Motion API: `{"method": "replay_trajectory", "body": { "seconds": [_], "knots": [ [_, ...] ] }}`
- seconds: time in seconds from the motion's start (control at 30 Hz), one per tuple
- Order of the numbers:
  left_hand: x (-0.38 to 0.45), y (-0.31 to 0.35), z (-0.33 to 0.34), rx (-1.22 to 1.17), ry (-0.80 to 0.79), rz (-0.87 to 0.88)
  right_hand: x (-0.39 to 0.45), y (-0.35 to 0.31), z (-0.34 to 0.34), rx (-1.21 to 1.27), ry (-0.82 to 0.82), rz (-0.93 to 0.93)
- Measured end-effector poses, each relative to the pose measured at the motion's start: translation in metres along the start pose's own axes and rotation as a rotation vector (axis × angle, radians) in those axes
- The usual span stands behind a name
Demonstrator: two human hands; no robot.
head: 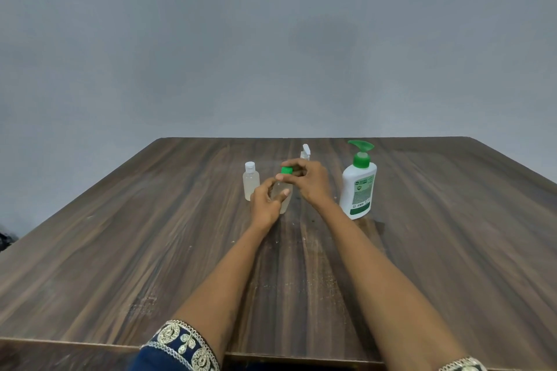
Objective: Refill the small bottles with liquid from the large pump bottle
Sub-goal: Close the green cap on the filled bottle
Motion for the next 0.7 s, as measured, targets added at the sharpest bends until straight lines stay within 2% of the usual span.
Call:
{"method": "replay_trajectory", "body": {
  "seconds": [0.07, 0.13, 0.2, 0.3, 0.37, 0.6, 0.7],
  "knots": [
    [0.001, -0.001, -0.001, 0.018, 0.037, -0.036, 0.000, 0.003, -0.005, -0.078, 0.105, 0.006],
    [0.002, 0.001, -0.003, 0.021, 0.060, -0.039, 0.001, 0.003, -0.006, -0.144, 0.133, -0.004],
    [0.003, 0.002, -0.008, 0.009, 0.080, -0.034, 0.003, 0.000, 0.001, -0.139, 0.036, -0.041],
    [0.008, 0.000, -0.010, 0.007, 0.054, -0.043, 0.002, 0.000, 0.013, -0.003, -0.139, -0.043],
    [0.009, 0.002, -0.007, 0.025, 0.028, -0.037, 0.003, 0.001, 0.015, 0.040, -0.152, -0.033],
    [0.000, 0.007, -0.013, 0.116, 0.152, -0.137, 0.004, -0.005, 0.001, -0.047, 0.132, -0.062],
    [-0.003, 0.007, -0.016, 0.108, 0.173, -0.148, 0.003, -0.008, 0.004, -0.110, 0.124, -0.067]
  ]
}}
Point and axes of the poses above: each hand's wrist, its own x-axis towards the middle knuckle, its own z-axis out of the palm, y = z × x, the point moved 10 cm from there along x, towards the middle knuckle, and after that the axes turned 9 degrees about x, right-handed, at the moved point
